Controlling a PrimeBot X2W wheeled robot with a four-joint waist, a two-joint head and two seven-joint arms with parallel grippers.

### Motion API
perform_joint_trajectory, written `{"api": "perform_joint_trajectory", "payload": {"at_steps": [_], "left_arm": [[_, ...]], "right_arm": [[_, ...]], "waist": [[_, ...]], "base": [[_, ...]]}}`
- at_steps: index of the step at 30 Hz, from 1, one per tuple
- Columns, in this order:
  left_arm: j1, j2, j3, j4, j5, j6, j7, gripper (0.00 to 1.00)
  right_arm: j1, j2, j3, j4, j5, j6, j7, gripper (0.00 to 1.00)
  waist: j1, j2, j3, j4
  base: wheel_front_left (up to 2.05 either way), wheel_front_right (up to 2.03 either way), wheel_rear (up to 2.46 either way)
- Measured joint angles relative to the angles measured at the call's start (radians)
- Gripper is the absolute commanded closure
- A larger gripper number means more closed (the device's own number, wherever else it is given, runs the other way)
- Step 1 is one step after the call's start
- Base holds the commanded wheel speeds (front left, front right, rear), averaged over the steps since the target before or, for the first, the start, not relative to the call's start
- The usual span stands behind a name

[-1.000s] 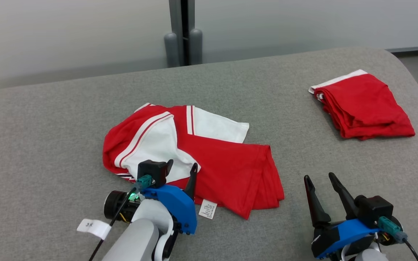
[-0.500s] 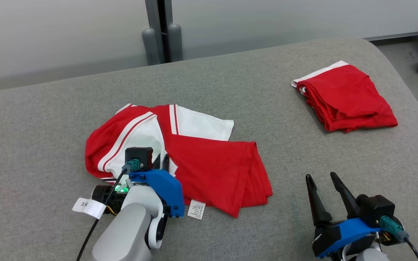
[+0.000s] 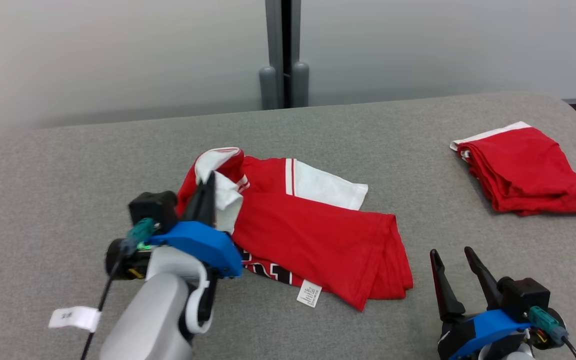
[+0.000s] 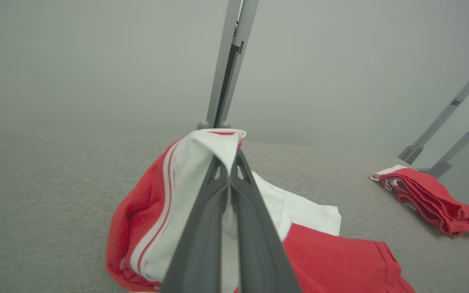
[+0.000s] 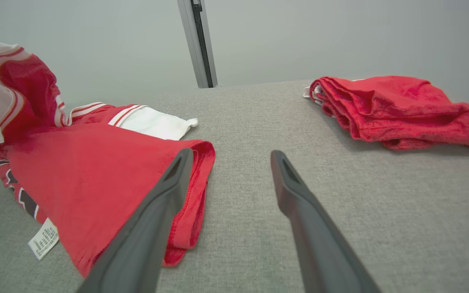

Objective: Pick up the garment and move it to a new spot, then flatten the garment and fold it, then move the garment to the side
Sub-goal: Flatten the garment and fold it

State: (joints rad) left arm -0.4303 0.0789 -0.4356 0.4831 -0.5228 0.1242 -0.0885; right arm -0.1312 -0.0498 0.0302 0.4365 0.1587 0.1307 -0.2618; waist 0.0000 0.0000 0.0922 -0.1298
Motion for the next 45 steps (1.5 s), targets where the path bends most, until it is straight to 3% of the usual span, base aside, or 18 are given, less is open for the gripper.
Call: {"api": "perform_joint_trajectory", "payload": {"at_steps": [9, 13, 20, 21, 22, 23, 30, 38, 45], "left_arm": [[0.221, 0.164, 0.169, -0.215, -0.086, 0.109, 0.044, 1.00], [0.309, 0.190, 0.207, -0.200, -0.128, 0.132, 0.079, 1.00], [0.334, 0.181, 0.230, -0.105, -0.169, 0.111, 0.059, 1.00], [0.333, 0.177, 0.231, -0.095, -0.171, 0.102, 0.044, 0.78], [0.328, 0.172, 0.233, -0.085, -0.172, 0.095, 0.026, 0.35], [0.321, 0.172, 0.231, -0.073, -0.168, 0.089, 0.008, 0.00], [0.280, 0.176, 0.224, -0.028, -0.120, 0.037, -0.128, 0.00], [0.288, 0.151, 0.160, -0.039, -0.044, -0.049, -0.170, 0.00], [0.333, 0.098, 0.139, -0.026, -0.002, -0.056, -0.172, 0.00]], "right_arm": [[0.012, 0.000, 0.002, 0.003, -0.003, 0.000, 0.000, 0.00], [0.012, 0.000, 0.005, 0.004, -0.007, 0.000, 0.000, 0.00], [0.010, 0.000, -0.001, 0.006, -0.026, 0.000, 0.000, 0.00], [0.010, 0.000, -0.004, 0.006, -0.029, 0.000, 0.000, 0.00], [0.009, 0.000, -0.005, 0.006, -0.032, 0.000, 0.000, 0.00], [0.009, 0.000, -0.005, 0.006, -0.034, 0.000, 0.000, 0.00], [0.007, 0.000, -0.010, 0.008, -0.037, 0.000, 0.000, 0.00], [0.012, 0.000, -0.023, -0.004, -0.045, 0.000, 0.000, 0.00], [0.019, 0.000, 0.001, -0.001, -0.040, 0.000, 0.000, 0.00]], "waist": [[0.0000, 0.0000, -0.016, 0.069], [0.0000, 0.0000, -0.003, 0.076], [0.0000, 0.0000, 0.027, 0.064], [0.0000, 0.0000, 0.028, 0.062], [0.0000, 0.0000, 0.029, 0.060], [0.0000, 0.0000, 0.030, 0.057], [0.0000, 0.0000, 0.018, 0.046], [0.0000, 0.0000, -0.030, 0.052], [-0.0001, 0.0000, -0.088, 0.057]], "base": [[0.00, 0.00, 0.00], [0.00, 0.00, 0.00], [0.00, 0.00, 0.00], [0.00, 0.00, 0.00], [0.00, 0.00, 0.00], [0.00, 0.00, 0.00], [0.00, 0.00, 0.00], [0.00, 0.00, 0.00], [0.00, 0.00, 0.00]]}}
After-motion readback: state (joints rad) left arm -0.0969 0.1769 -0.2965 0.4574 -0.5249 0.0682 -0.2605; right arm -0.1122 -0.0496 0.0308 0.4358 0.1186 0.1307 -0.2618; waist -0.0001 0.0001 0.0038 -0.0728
